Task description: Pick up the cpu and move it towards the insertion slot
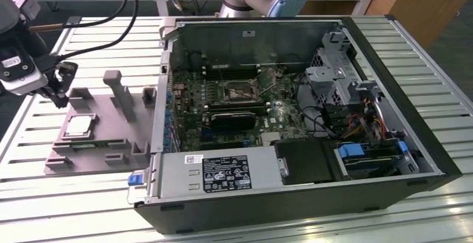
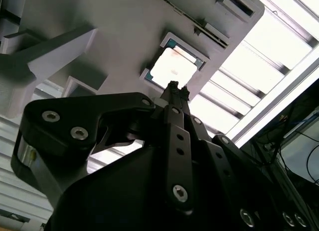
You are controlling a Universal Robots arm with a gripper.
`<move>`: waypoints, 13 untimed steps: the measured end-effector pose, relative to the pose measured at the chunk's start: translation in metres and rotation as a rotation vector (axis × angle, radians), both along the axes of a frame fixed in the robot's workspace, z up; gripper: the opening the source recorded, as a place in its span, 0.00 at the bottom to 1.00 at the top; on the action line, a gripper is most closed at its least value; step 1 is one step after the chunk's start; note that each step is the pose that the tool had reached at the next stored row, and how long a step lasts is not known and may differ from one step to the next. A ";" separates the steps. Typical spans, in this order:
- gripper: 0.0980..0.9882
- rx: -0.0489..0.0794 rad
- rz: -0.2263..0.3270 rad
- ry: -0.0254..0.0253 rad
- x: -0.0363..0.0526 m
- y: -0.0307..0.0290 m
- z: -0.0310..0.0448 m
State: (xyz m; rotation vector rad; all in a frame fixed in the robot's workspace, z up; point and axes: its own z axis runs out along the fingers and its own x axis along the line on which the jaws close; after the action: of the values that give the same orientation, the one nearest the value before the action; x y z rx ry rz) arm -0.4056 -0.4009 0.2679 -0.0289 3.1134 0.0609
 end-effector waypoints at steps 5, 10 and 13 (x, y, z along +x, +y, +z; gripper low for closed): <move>0.00 0.000 0.000 0.0000 0.0000 0.0000 -0.0090; 0.00 0.000 0.000 0.0001 -0.0001 0.0000 -0.0168; 0.00 0.000 0.000 0.0001 -0.0005 0.0000 -0.0204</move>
State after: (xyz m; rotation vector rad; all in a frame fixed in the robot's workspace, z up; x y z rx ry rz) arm -0.4061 -0.4009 0.2475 -0.0285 3.1135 0.0608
